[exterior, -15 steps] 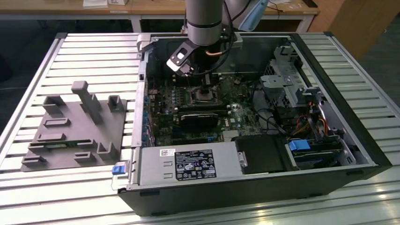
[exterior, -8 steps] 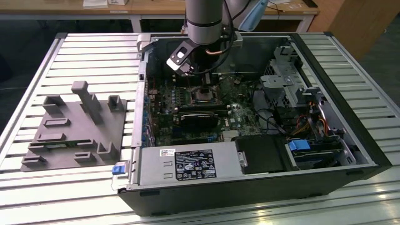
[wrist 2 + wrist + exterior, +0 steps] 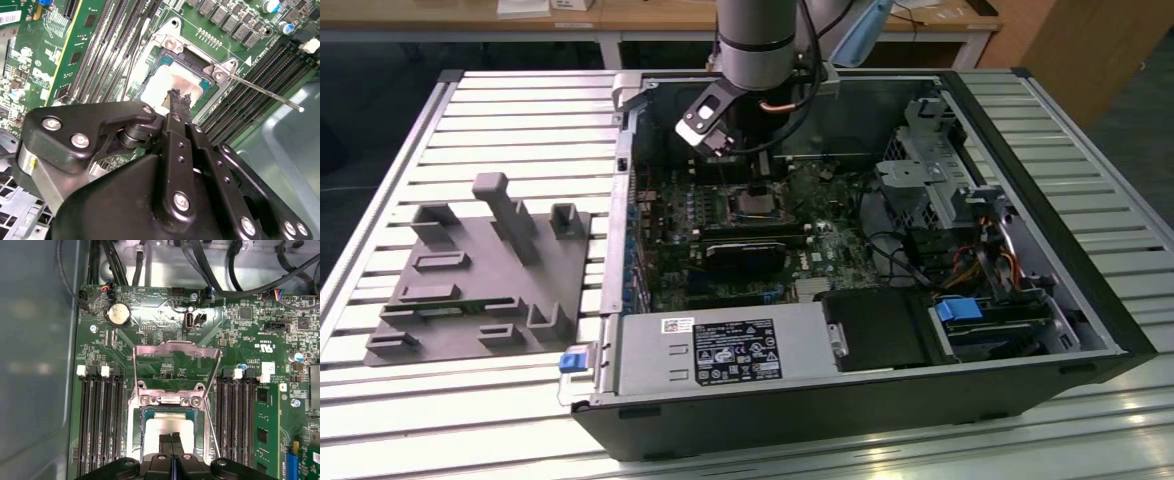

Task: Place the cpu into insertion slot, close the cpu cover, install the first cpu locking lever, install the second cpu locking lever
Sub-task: 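Close the cpu cover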

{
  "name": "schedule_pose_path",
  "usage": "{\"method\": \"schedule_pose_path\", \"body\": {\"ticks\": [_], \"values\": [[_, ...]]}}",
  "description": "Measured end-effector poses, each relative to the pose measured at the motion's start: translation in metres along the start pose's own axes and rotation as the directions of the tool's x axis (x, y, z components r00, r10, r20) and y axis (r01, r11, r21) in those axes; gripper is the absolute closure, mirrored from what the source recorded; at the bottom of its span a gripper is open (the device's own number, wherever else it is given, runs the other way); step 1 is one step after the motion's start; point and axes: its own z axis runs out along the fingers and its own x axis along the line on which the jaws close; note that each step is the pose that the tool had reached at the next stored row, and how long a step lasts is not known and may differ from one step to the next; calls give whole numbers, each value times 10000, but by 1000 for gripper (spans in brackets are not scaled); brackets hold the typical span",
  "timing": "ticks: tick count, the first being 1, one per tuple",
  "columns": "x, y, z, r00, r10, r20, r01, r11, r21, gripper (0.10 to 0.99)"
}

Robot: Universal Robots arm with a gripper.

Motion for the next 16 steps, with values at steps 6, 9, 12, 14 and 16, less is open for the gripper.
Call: {"method": "schedule_pose_path", "body": {"ticks": [6, 9, 12, 14, 16], "values": [[-3, 13, -141, 10000, 3, -1, -3, 10000, 43, 969], [-5, 20, -239, 10000, 4, -13, -3, 10000, 69, 969], [-7, 24, -282, 10000, 5, -44, -4, 9999, 117, 969], [-19, 24, -282, 10000, 7, -44, -6, 9999, 131, 969], [-45, 23, -281, 10000, 17, -43, -16, 9999, 131, 969]]}}
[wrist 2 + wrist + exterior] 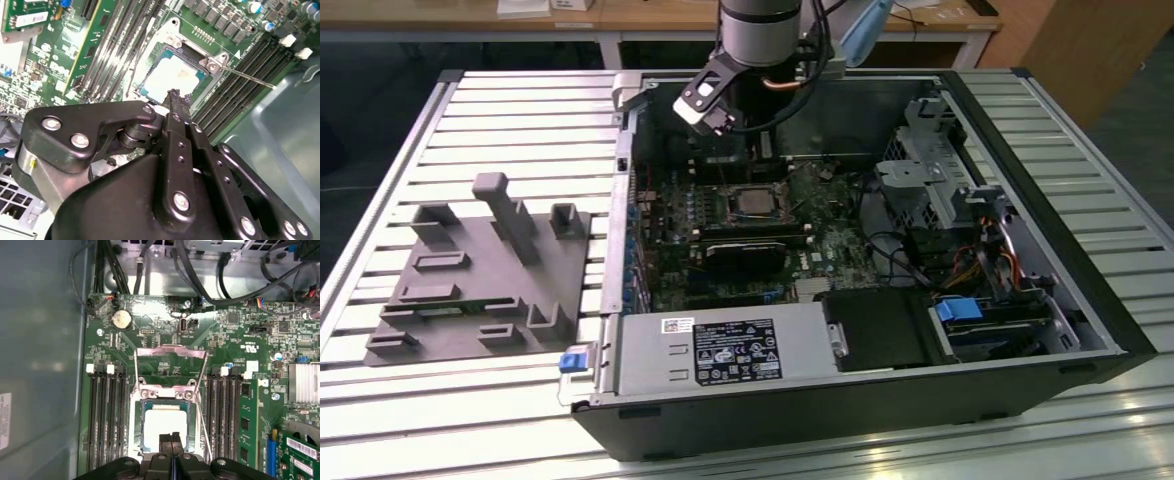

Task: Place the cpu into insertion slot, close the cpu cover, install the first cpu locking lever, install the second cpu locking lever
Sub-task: 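Close the cpu cover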

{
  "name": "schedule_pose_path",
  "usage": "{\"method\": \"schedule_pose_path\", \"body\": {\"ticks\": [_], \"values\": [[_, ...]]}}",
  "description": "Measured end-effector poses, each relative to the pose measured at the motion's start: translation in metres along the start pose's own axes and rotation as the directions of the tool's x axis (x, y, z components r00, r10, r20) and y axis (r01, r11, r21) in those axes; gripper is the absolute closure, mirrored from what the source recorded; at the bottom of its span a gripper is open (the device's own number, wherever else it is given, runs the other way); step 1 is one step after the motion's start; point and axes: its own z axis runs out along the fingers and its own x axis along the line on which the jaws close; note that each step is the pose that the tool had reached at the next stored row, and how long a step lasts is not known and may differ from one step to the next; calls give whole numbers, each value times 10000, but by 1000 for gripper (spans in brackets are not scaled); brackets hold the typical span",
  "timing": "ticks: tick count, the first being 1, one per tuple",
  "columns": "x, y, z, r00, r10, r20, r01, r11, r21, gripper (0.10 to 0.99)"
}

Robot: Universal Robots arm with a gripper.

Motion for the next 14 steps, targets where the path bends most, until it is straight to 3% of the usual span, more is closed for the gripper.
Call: {"method": "schedule_pose_path", "body": {"ticks": [6, 9, 14], "values": [[-73, 4, 1, 10000, 34, 1, -34, 10000, 13, 969], [-79, 21, 2, 10000, 36, -15, -36, 9999, 129, 969], [-81, 33, -70, 9998, 46, -193, -42, 9997, 230, 969]]}}
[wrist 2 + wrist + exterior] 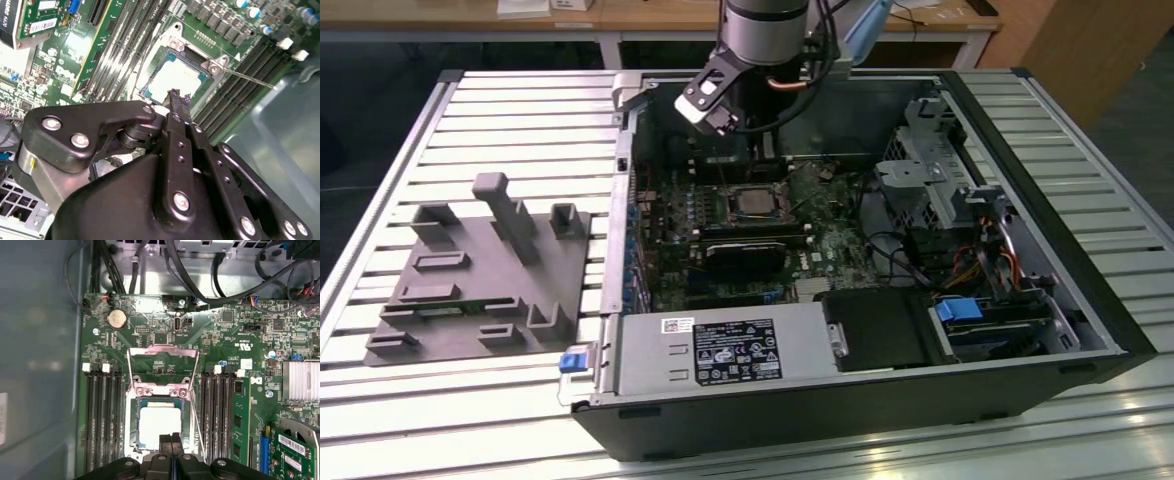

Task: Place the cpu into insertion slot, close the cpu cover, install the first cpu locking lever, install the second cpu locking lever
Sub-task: 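Close the cpu cover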

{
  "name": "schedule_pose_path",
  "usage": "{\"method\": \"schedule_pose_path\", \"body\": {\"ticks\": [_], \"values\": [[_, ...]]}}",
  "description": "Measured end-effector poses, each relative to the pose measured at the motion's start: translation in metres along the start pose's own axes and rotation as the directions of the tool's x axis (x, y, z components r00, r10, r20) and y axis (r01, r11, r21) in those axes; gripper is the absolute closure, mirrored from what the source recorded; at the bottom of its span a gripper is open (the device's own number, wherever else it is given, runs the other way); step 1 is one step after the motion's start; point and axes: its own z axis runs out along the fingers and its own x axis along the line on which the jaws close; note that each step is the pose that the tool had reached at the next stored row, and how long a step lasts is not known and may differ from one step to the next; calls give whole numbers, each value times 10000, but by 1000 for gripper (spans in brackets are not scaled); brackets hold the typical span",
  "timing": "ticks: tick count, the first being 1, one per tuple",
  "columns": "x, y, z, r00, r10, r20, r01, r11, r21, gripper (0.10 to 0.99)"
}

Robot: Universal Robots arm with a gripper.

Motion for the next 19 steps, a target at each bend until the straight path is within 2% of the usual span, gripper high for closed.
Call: {"method": "schedule_pose_path", "body": {"ticks": [4, 8, 9, 19], "values": [[0, 6, -79, 9999, 7, -158, -7, 10000, 17, 969], [-1, 25, -89, 9990, 19, -458, -17, 10000, 45, 969], [-2, 26, -89, 9988, 20, -486, -18, 10000, 46, 969], [-10, 39, -81, 9988, 20, -490, -18, 10000, 47, 969]]}}
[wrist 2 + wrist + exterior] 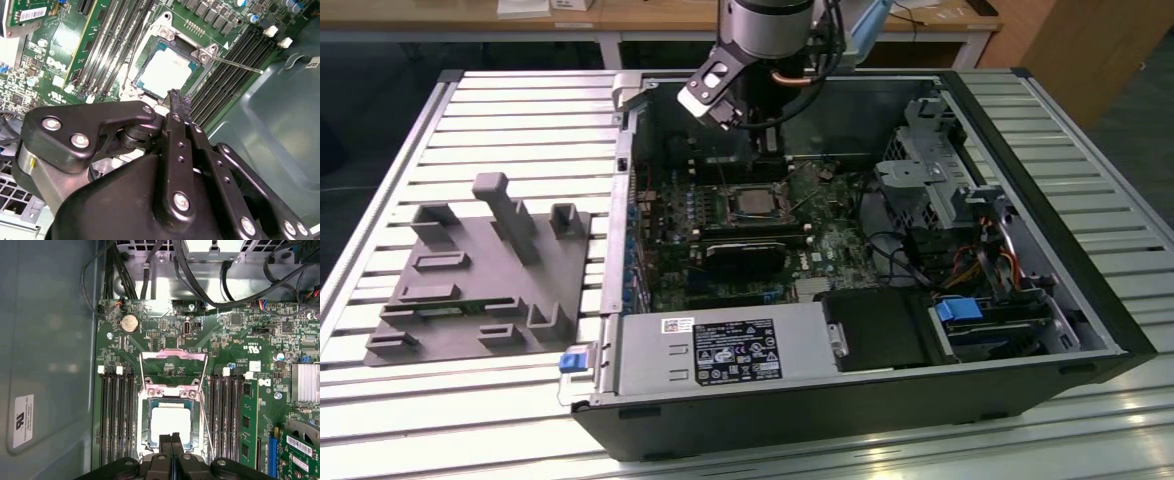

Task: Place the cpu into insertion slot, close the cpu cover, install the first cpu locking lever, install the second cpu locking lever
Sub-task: 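Close the cpu cover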

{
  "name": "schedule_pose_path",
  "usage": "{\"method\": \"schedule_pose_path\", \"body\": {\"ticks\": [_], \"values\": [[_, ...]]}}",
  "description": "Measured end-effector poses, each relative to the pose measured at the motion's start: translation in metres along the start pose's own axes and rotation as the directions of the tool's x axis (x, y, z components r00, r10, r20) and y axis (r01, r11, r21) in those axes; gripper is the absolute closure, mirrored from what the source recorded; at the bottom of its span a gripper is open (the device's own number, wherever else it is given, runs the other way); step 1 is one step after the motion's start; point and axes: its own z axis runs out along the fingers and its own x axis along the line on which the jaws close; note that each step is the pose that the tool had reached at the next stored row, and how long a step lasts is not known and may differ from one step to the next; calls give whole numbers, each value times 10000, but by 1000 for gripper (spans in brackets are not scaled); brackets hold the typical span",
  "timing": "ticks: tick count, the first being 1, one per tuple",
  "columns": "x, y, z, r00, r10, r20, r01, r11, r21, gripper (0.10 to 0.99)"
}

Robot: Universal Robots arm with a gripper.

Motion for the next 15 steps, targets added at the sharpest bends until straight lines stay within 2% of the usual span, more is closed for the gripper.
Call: {"method": "schedule_pose_path", "body": {"ticks": [15], "values": [[-1, 95, 5, 10000, 0, -1, 0, 10000, 0, 969]]}}
